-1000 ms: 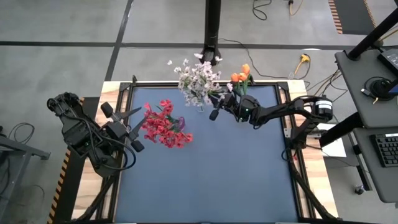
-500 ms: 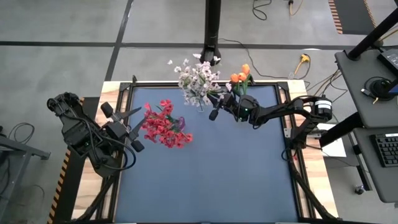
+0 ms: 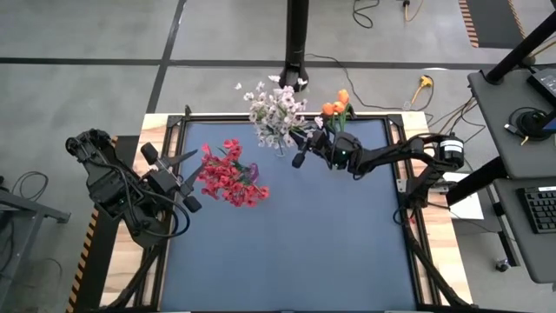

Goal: Sort flowers into vase by color
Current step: Put the white flower into the transparent vase

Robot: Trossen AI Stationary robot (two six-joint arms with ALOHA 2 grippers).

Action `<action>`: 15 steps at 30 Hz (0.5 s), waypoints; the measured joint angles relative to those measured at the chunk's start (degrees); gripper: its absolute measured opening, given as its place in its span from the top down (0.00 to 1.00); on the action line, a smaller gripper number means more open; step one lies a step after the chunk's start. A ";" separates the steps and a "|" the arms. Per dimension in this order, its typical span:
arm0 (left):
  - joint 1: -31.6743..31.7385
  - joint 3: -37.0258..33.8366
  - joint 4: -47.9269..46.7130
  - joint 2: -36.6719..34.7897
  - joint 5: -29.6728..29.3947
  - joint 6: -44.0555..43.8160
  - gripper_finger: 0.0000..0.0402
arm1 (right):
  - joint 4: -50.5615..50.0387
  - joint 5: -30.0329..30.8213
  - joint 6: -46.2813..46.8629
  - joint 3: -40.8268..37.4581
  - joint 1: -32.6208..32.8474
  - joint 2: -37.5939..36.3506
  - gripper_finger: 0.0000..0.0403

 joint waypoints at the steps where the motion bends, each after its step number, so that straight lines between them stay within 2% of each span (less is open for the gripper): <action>1: 0.00 0.00 0.00 0.00 0.00 0.00 0.63 | -0.01 0.00 0.22 0.00 -0.19 0.00 0.92; 15: 0.00 0.00 0.44 0.04 0.00 -0.20 0.63 | -0.80 -0.44 -0.87 0.00 -0.24 0.00 0.92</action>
